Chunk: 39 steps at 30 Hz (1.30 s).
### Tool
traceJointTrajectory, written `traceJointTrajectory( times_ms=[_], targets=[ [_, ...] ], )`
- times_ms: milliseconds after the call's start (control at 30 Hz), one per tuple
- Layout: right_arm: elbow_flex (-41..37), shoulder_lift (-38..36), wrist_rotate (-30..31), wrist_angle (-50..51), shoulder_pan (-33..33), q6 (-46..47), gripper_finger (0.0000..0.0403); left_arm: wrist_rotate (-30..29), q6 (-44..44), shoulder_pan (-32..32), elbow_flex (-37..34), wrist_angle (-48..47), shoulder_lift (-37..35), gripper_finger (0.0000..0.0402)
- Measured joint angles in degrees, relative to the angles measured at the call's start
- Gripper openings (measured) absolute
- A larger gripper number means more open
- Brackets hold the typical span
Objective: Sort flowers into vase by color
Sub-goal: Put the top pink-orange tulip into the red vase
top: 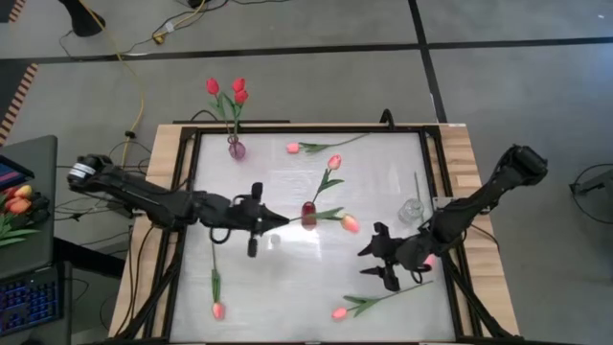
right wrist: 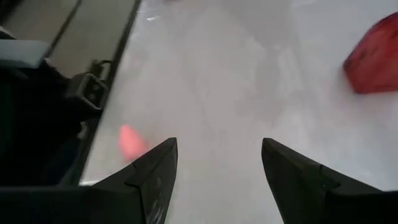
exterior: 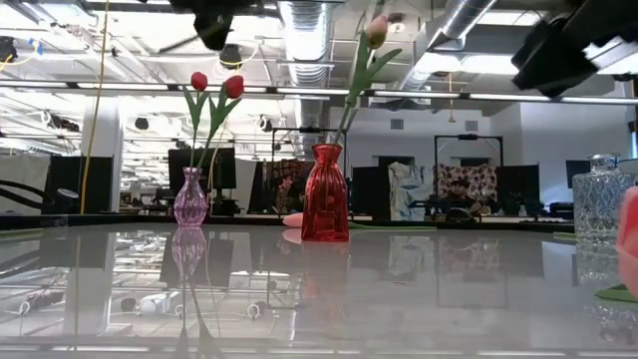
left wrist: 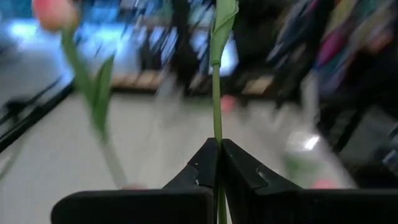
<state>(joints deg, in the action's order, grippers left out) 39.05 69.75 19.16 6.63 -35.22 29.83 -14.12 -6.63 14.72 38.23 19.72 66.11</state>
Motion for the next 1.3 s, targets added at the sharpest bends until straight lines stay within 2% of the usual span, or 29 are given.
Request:
traceJointTrajectory(
  times_ms=[67, 167, 367, 500, 700, 900, 1300],
  targets=[
    [0.0, 0.9, 0.6, -1.3, 1.4, -1.0, 0.026, 2.8, 0.4, -0.1, -3.3, 10.4, -0.1, 0.0],
    [0.0, 2.8, 0.6, -6.9, 3.8, -5.9, 0.026, 4.9, 0.4, -0.2, -5.8, 19.3, 1.0, 0.0],
    [0.0, 7.4, -1.7, -31.2, 7.3, -23.3, 0.026, 9.0, 0.3, -0.2, -4.9, 27.9, 8.2, 0.0],
    [0.9, 9.3, -4.2, -43.0, 8.4, -32.1, 0.026, 11.1, 0.4, -0.2, -2.1, 30.6, 14.1, 0.0],
    [4.3, 12.1, -4.3, -44.7, 9.6, -36.7, 0.026, 14.6, 1.4, -0.2, 4.8, 31.1, 21.9, 0.0],
    [5.9, 13.0, -4.2, -43.7, 9.8, -37.3, 0.026, 18.4, 3.3, -0.2, 9.1, 28.9, 24.1, 0.0],
    [5.8, 11.9, -4.0, -45.9, 9.1, -39.5, 0.026, 15.3, 3.6, -0.2, 9.4, 25.8, 23.9, 0.0]
  ],
)
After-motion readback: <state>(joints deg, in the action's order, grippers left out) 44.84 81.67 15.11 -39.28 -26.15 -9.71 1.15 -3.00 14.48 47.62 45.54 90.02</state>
